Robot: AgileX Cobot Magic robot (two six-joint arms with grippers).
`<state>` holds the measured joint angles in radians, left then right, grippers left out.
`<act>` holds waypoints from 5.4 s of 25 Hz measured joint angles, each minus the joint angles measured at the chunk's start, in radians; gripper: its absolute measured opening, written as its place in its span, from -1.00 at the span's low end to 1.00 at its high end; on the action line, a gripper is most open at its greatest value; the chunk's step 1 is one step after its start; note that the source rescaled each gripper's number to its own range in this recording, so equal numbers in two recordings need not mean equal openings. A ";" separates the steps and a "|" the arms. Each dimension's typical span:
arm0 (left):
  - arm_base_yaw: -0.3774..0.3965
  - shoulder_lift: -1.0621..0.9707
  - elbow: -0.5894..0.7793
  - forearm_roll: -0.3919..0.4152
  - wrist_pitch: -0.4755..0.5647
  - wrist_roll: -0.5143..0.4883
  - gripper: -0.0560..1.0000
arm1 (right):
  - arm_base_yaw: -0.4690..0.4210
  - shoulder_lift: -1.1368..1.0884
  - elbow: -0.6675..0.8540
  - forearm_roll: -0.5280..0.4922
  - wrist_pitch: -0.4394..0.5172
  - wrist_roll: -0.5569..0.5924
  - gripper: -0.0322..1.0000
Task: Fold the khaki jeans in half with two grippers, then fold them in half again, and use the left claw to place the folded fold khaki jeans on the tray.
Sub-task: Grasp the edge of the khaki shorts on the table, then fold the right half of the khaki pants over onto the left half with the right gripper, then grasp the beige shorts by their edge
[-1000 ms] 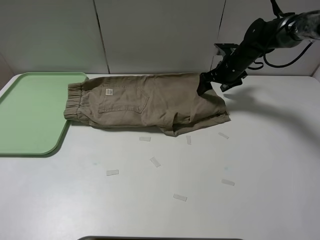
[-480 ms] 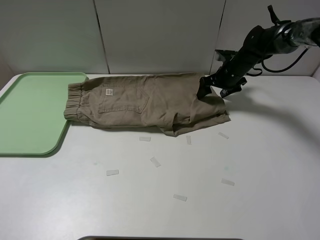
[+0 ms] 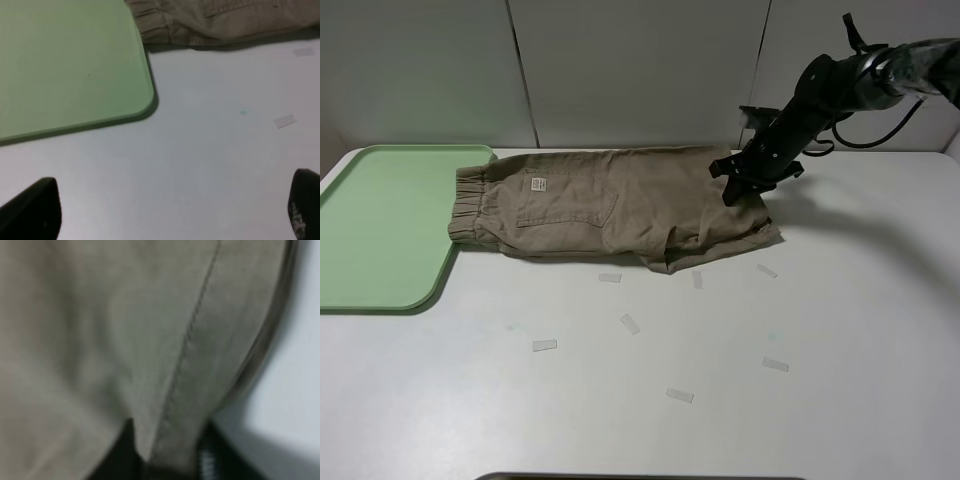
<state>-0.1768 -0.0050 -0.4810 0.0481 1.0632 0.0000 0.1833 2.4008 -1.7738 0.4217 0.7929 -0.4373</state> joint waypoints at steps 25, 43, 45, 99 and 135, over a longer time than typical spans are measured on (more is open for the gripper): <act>0.000 0.000 0.000 0.000 0.000 0.000 0.78 | -0.016 -0.181 0.006 -0.567 0.208 0.248 -0.87; 0.000 0.000 0.000 0.000 0.000 0.000 0.78 | 0.193 -0.304 0.007 -0.593 0.194 0.414 -0.87; 0.000 0.000 0.000 0.000 0.000 0.000 0.78 | 0.236 -0.304 0.007 -0.547 0.161 0.414 -0.87; 0.000 0.000 0.000 0.000 0.000 0.000 0.78 | 0.257 -0.801 0.473 -0.460 -0.341 0.331 1.00; 0.000 0.000 0.000 0.000 0.000 0.000 0.78 | -0.106 -2.335 1.224 -0.389 0.095 0.335 1.00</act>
<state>-0.1768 -0.0050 -0.4810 0.0481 1.0632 0.0000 0.0771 0.0659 -0.5501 0.0329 0.8876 -0.1026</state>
